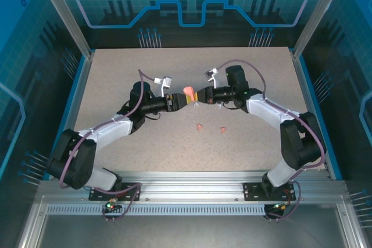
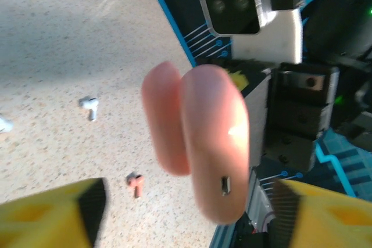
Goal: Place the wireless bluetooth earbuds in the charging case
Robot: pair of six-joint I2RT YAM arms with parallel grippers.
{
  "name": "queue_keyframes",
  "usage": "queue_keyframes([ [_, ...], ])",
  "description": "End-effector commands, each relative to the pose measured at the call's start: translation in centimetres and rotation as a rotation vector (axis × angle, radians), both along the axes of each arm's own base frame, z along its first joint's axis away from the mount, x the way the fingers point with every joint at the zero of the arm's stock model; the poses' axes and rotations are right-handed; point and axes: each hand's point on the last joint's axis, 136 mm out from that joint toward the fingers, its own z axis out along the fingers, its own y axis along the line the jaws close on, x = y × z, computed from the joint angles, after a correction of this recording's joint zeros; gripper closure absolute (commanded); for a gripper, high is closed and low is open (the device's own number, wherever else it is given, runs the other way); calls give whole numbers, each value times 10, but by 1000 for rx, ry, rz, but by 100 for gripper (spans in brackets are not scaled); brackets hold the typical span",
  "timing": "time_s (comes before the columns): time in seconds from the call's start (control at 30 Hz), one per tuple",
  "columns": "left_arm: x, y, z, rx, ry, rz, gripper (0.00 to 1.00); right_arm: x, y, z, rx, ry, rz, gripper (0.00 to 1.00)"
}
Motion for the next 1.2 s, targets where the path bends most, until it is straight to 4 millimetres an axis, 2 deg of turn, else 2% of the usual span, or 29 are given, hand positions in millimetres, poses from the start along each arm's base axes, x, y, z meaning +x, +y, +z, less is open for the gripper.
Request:
queue_keyframes([
  [0.0,-2,14,9,52,-30,47,1,3,-7,7,-98,-62,11,100],
  [0.2,1,36,48,116,-72,15,1,15,-28,5,-320,-190,20,100],
  [0.3,3,34,66,160,-80,-75,1,20,-34,8,-388,-278,41,100],
  [0.43,2,19,72,176,-32,-243,1,19,-33,18,-399,-397,102,100],
  [0.77,3,7,58,191,93,-460,5,12,-35,24,-448,-455,192,100],
  [1.0,7,0,39,159,165,-516,19,5,-26,25,-419,-448,235,100],
  [1.17,2,-13,31,165,175,-552,23,3,-20,22,-423,-450,251,100],
])
